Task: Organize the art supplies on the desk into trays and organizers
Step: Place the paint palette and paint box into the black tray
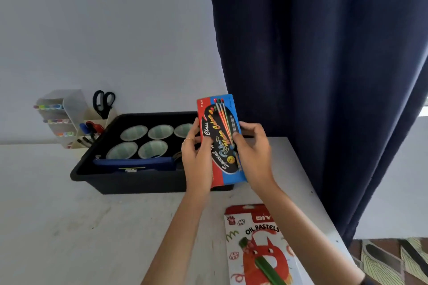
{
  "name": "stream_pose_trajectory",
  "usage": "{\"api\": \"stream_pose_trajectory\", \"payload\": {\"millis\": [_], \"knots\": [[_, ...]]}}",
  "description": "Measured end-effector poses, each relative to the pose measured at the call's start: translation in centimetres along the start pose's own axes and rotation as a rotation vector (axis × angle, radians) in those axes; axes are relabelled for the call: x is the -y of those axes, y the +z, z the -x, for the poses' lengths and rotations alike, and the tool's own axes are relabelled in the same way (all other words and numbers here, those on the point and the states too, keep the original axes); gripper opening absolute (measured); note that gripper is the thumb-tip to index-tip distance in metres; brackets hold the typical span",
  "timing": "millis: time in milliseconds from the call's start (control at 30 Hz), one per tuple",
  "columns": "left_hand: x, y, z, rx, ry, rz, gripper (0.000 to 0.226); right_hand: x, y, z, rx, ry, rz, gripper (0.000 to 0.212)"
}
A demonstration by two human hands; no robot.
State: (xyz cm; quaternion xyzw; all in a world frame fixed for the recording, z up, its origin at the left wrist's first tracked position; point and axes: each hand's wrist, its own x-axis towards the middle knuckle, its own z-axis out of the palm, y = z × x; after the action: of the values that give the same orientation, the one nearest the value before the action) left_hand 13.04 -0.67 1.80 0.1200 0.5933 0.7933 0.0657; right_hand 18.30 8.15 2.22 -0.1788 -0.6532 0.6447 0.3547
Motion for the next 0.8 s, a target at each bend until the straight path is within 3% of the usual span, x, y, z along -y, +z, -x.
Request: {"api": "stream_pose_trajectory", "payload": {"millis": [200, 400, 567, 800], "knots": [[0.0, -0.7, -6.2, 0.071, -0.198, 0.064, 0.044, -1.7, 3.0, -5.5, 0.012, -0.023, 0.195, 0.039], [3.2, -1.2, -10.6, 0.105, -0.344, -0.055, 0.035, -5.8, 4.4, -8.0, 0.127, 0.010, 0.592, 0.037], [5.4, -1.1, -12.6, 0.131, -0.442, -0.156, 0.041, -7.9, 5.8, -8.8, 0.250, 0.039, 1.024, 0.042], [8.7, -1.8, -13.4, 0.216, -0.340, -0.516, 0.035, -8.8, 6.7, -8.4, 0.348, 0.097, 1.336, 0.063]]}}
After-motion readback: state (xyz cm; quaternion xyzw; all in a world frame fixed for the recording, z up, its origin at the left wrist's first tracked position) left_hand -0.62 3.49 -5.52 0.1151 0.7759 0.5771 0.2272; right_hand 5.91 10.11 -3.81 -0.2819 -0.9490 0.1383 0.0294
